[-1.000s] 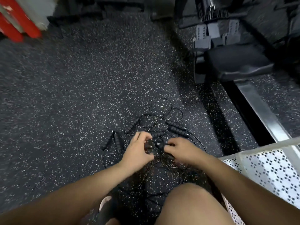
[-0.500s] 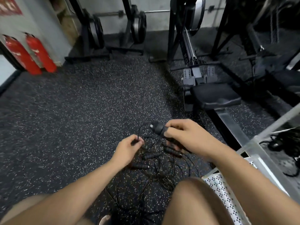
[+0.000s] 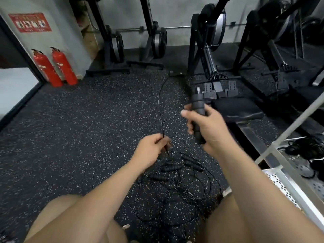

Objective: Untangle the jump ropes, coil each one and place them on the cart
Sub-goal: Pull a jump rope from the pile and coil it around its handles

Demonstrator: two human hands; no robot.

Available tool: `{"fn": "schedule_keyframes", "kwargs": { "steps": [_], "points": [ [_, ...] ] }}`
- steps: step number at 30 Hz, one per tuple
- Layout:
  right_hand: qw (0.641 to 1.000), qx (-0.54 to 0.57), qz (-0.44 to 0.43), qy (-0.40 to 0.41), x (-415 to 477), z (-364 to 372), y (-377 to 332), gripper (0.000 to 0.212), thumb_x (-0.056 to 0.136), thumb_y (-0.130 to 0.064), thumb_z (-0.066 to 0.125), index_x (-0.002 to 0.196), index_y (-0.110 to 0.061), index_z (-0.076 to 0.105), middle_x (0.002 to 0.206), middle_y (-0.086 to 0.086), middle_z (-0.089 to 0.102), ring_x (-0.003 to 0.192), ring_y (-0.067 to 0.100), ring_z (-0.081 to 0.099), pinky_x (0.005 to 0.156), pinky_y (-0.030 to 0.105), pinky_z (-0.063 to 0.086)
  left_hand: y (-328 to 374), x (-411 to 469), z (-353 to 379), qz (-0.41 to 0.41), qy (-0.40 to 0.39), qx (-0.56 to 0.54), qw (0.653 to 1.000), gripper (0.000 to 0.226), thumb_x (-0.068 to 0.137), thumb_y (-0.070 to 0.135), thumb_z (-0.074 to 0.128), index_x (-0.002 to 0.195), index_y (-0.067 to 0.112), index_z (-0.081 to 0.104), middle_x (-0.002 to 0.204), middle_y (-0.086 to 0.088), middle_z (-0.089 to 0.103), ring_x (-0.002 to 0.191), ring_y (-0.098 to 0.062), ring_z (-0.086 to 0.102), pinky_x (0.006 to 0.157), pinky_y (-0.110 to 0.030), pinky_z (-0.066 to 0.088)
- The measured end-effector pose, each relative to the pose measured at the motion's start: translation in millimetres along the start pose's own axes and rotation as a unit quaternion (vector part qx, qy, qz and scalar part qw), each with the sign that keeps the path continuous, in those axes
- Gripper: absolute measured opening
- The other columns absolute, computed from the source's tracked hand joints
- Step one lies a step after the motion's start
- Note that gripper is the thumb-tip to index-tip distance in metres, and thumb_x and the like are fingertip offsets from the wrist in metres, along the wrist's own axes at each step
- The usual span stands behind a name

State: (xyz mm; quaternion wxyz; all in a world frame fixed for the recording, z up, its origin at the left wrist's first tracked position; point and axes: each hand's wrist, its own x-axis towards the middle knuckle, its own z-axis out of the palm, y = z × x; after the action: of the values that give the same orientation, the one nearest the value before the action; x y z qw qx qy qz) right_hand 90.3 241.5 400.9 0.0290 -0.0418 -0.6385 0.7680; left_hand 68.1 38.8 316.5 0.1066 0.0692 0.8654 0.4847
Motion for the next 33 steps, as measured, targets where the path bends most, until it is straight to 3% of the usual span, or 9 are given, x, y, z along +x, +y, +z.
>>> {"fn": "schedule_keyframes", "kwargs": {
  "steps": [4, 8, 12, 16, 20, 23, 28, 31, 33],
  "points": [
    [0.992, -0.097, 0.075, 0.011, 4.6, 11.4, 50.3, 0.021, 0.092, -0.008, 0.078, 0.111, -0.013, 0.07, 0.088, 0.009, 0.076, 0.076, 0.026, 0.07, 0.072, 0.041, 0.06, 24.4, -6.6, -20.2, 0.01, 0.04, -0.036, 0.999, 0.023, 0.109, 0.041, 0.059, 0.1, 0.031, 0.078, 0.094, 0.013, 0.081, 0.089, -0.01, 0.078, 0.081, -0.035, 0.062],
    [0.982, -0.156, 0.1, -0.043, 2.4, 21.1, 76.6, 0.024, 0.092, -0.009, 0.07, 0.113, -0.02, 0.073, 0.111, 0.011, 0.08, 0.102, 0.032, 0.074, 0.095, 0.05, 0.06, 40.3, -5.7, -37.7, 0.018, 0.039, -0.107, 0.993, 0.023, 0.111, 0.031, 0.058, 0.107, 0.022, 0.079, 0.096, 0.006, 0.083, 0.09, -0.014, 0.08, 0.079, -0.034, 0.06],
    [0.975, -0.143, 0.121, -0.12, -3.4, 37.4, 78.2, 0.035, 0.096, -0.005, 0.066, 0.129, -0.018, 0.068, 0.114, 0.002, 0.082, 0.111, 0.027, 0.076, 0.097, 0.047, 0.058, 44.9, 1.7, -50.2, 0.009, 0.061, -0.178, 0.982, 0.025, 0.111, 0.029, 0.06, 0.107, 0.014, 0.079, 0.097, -0.003, 0.083, 0.082, -0.014, 0.075, 0.07, -0.028, 0.054],
    [0.948, -0.271, 0.111, -0.125, -6.6, 45.6, 88.0, 0.034, 0.078, -0.034, 0.079, 0.106, -0.019, 0.069, 0.1, 0.009, 0.081, 0.084, 0.025, 0.073, 0.081, 0.051, 0.059, 38.8, 9.1, -65.2, 0.007, 0.087, -0.233, 0.968, 0.025, 0.11, 0.029, 0.062, 0.107, 0.011, 0.079, 0.1, -0.008, 0.082, 0.085, -0.015, 0.074, 0.071, -0.027, 0.055],
    [0.903, -0.403, 0.081, -0.128, -10.5, 42.9, 90.6, 0.024, 0.085, -0.033, 0.078, 0.097, -0.016, 0.064, 0.087, 0.004, 0.073, 0.075, 0.023, 0.065, 0.07, 0.039, 0.053, 27.6, 18.3, -82.8, 0.0, 0.135, -0.278, 0.951, 0.027, 0.11, 0.033, 0.062, 0.108, 0.012, 0.079, 0.103, -0.008, 0.082, 0.091, -0.017, 0.077, 0.069, -0.023, 0.056],
    [0.908, -0.391, 0.087, -0.122, -15.8, 39.7, 81.0, 0.02, 0.088, -0.029, 0.077, 0.098, -0.015, 0.066, 0.089, 0.005, 0.079, 0.084, 0.027, 0.076, 0.079, 0.047, 0.061, 14.3, 24.8, -90.3, -0.022, 0.152, -0.281, 0.947, 0.029, 0.109, 0.036, 0.063, 0.109, 0.013, 0.079, 0.106, -0.009, 0.082, 0.092, -0.016, 0.077, 0.072, -0.025, 0.054],
    [0.939, -0.3, 0.085, -0.145, -28.0, 34.8, 51.4, 0.01, 0.098, -0.015, 0.072, 0.105, -0.01, 0.066, 0.082, 0.007, 0.081, 0.071, 0.019, 0.073, 0.084, 0.051, 0.063, 1.3, 24.7, -84.2, -0.062, 0.15, -0.278, 0.947, 0.042, 0.11, 0.046, 0.057, 0.113, 0.01, 0.077, 0.105, -0.01, 0.082, 0.091, -0.019, 0.078, 0.076, -0.032, 0.054],
    [0.96, -0.242, 0.067, -0.126, -33.1, 34.4, 29.3, 0.013, 0.097, -0.011, 0.072, 0.105, -0.004, 0.066, 0.081, 0.015, 0.08, 0.076, 0.035, 0.075, 0.083, 0.054, 0.061, 0.8, 14.9, -72.6, -0.088, 0.093, -0.297, 0.946, 0.052, 0.115, 0.048, 0.04, 0.122, 0.007, 0.071, 0.107, -0.011, 0.082, 0.105, -0.026, 0.079, 0.088, -0.039, 0.058],
    [0.969, -0.21, 0.055, -0.119, -35.7, 33.5, 12.9, 0.01, 0.098, -0.006, 0.071, 0.105, -0.001, 0.065, 0.082, 0.02, 0.078, 0.074, 0.033, 0.073, 0.078, 0.048, 0.061, 2.1, 4.9, -63.1, -0.085, 0.027, -0.29, 0.953, 0.046, 0.117, 0.037, 0.034, 0.127, 0.009, 0.069, 0.113, -0.011, 0.081, 0.114, -0.029, 0.076, 0.098, -0.043, 0.058]
  ]
}}
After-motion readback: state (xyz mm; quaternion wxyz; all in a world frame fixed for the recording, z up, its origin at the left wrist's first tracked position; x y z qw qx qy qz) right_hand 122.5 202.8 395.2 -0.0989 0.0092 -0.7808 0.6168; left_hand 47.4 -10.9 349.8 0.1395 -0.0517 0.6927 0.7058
